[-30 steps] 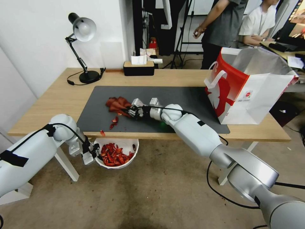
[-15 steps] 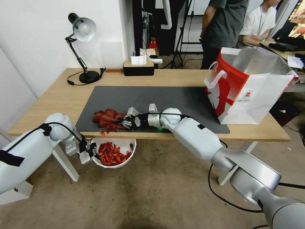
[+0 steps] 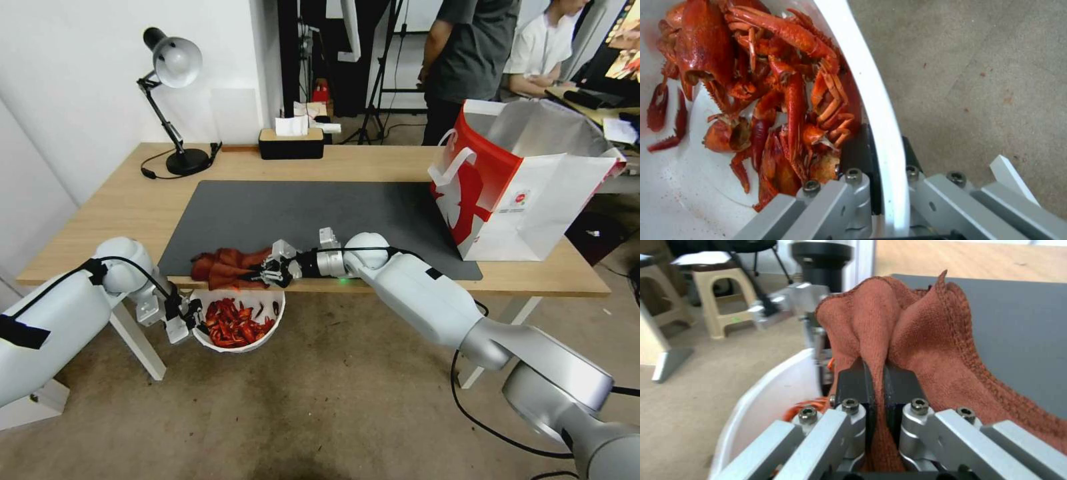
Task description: Sweep shrimp from table into container with towel, then put container into takeout bag.
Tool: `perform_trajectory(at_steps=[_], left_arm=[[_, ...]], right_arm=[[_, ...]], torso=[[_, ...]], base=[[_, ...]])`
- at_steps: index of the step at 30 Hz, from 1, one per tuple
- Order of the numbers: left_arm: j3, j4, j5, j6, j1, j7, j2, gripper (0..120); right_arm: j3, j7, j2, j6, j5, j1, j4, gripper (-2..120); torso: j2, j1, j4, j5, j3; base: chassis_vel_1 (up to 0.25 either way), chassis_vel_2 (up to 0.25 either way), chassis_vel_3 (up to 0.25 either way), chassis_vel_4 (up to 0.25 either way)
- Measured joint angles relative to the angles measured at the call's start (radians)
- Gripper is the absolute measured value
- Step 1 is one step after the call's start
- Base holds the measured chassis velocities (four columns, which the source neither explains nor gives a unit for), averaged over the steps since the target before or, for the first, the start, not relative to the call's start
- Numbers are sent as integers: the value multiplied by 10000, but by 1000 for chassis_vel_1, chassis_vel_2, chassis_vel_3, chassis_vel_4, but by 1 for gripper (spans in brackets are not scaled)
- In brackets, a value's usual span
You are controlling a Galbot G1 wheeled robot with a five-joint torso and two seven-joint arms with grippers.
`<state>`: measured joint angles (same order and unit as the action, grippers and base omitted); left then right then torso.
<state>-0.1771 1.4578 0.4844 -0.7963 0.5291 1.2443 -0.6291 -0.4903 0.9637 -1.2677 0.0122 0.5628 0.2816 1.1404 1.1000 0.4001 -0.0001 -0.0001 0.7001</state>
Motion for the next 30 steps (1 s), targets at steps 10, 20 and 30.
perform_trajectory(at_steps=[10, 20, 30], left_arm=[[75, 131, -12, 20, 177, -10, 49, 0], [357, 317, 6, 32, 633, -27, 132, 0], [756, 574, 57, 28, 1199, -30, 235, 0]], right_arm=[[225, -338, 352, 381, 990, 312, 1279, 2], [1325, -7151, 912, 635, 913, 1465, 3521, 2], [2700, -15132, 1663, 3009, -5, 3299, 5463, 2]], torso=[[0, 0, 1, 0, 0], [0, 0, -1, 2, -1], [0, -1, -1, 5, -2]], base=[[0, 0, 0, 0], [0, 0, 0, 0], [0, 0, 0, 0]])
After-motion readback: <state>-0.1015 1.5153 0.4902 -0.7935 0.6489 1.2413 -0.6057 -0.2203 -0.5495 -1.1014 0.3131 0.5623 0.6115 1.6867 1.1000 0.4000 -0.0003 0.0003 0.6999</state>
